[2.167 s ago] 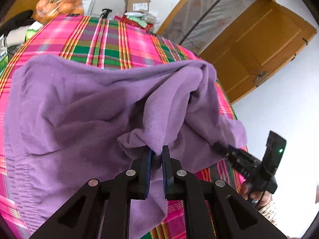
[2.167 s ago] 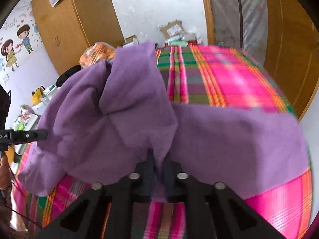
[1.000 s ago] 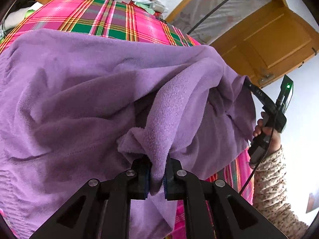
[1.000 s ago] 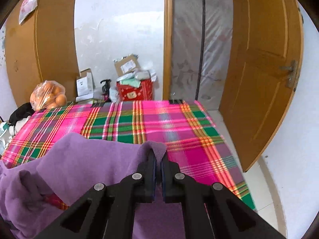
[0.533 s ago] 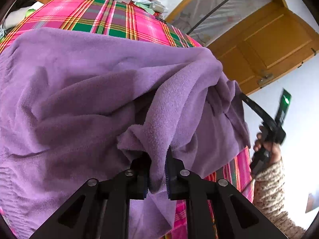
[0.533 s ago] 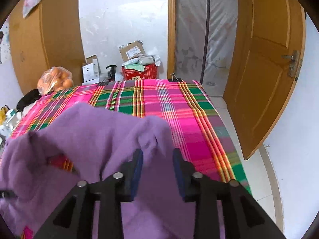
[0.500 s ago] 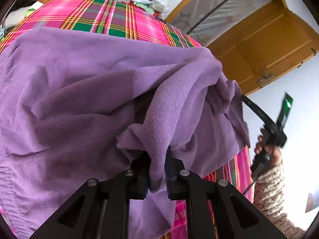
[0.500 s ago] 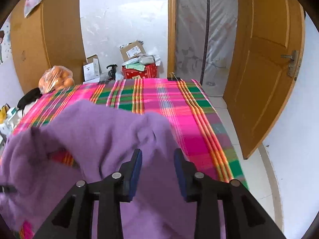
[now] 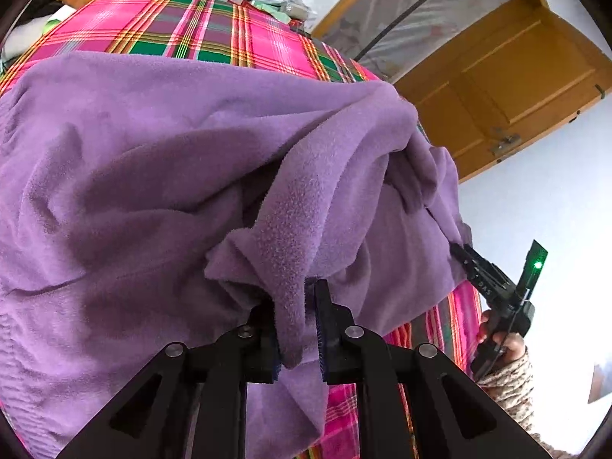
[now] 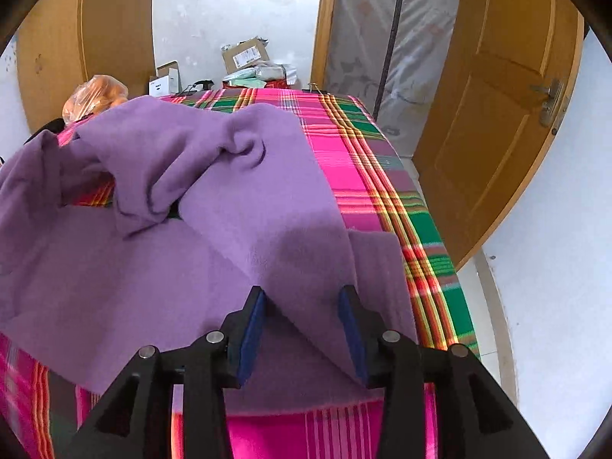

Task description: Fold clothes

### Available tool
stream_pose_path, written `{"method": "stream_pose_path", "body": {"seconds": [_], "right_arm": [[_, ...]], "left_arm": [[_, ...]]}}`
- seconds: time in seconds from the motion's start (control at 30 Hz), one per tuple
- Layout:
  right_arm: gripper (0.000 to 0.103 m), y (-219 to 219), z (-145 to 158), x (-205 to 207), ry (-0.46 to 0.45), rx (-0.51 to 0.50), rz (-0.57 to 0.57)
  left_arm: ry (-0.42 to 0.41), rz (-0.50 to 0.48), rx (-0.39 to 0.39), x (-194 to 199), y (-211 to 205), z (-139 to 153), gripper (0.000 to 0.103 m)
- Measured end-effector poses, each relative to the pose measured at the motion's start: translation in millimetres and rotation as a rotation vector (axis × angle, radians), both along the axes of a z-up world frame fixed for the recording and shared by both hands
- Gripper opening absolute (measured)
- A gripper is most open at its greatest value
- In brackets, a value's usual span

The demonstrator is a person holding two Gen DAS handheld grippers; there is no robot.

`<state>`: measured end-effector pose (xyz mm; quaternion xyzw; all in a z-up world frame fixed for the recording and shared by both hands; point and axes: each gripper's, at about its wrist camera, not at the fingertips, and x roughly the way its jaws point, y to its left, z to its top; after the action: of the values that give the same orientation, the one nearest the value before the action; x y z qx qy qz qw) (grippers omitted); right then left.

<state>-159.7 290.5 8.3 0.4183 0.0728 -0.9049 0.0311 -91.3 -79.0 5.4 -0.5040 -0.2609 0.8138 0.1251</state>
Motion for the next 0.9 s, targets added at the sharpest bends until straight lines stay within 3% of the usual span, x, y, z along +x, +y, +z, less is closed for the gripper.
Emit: {"method": "stream_pose_path", "body": {"seconds": [0.03,0.1,0.2,0.57,0.63,0.77,0.9], "right_arm": [[0.032,0,0,-3,0.003,0.005,-0.007],[0.011,1,2,-9,0.016,-0.005,-0.014],[0.007,6,10,-21,0.042,-0.035,-0.046],[0.007,0,43,-72,0.208,-0.008,-0.106],[0.008,-2,37,-81,0.171,0.037,-0.12],[0.01,-2,22,-89,0.054,0.032,-0.136],[0.026,1,22,-69,0.046,0.012,-0.167]], "left_arm": [[-0.001,0.001,-0.001,0,0,0,0.013],[-0.003,0.003,0.0,1,0,-1,0.016],[-0.004,0.006,-0.002,1,1,-1,0.016],[-0.014,0.029,0.006,-2,4,-3,0.017],[-0.017,0.034,0.014,-2,4,-4,0.02],[-0.016,0.04,0.012,-2,5,-2,0.02],[-0.012,0.038,0.01,3,5,0,0.02]]}}
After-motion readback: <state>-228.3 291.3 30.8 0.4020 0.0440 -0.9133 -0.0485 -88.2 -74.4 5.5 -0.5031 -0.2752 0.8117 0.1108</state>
